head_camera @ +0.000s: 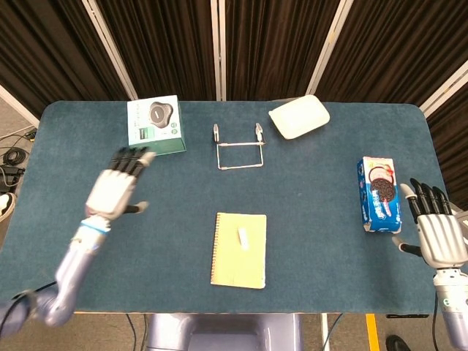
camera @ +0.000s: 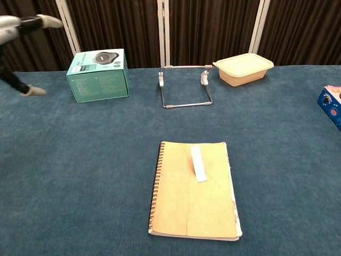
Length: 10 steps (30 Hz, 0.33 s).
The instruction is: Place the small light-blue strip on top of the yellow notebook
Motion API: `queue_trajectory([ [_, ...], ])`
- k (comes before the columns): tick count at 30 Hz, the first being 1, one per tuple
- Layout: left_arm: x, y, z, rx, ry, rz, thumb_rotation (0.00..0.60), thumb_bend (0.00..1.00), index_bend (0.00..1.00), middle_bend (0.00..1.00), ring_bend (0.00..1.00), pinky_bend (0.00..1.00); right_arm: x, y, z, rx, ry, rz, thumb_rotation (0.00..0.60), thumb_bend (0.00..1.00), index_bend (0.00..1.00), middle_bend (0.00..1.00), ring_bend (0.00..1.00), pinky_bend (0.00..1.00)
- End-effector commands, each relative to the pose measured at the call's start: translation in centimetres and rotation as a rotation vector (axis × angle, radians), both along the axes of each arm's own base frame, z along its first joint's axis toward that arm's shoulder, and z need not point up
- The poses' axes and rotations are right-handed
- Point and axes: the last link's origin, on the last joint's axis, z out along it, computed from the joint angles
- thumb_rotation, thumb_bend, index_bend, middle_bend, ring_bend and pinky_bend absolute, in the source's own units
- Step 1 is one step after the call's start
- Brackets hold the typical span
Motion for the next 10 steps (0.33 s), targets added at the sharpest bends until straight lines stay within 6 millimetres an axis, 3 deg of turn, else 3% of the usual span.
queue_trajectory([
  [1,-4.7,-5.3,2.8,0.041,0.014,0.128,0.600,0.00,0.00,0.00,0.00,0.00,0.2,0.2,-0.1,-0.008,0.002,0.001,0.600,0.00,0.00,0.00,0.00,0.00],
  [5,-6.5,-8.2,4.0,0.037,0.019,0.180,0.600,0.00,0.00,0.00,0.00,0.00,0.3,0.3,-0.2,-0.010,0.014,0.010,0.600,0.00,0.00,0.00,0.00,0.00],
  [10,-7.1,-9.8,4.7,0.049,0.008,0.177,0.600,0.00,0.00,0.00,0.00,0.00,0.4,0.5,-0.3,-0.013,0.021,0.020,0.600,0.00,0.00,0.00,0.00,0.00],
])
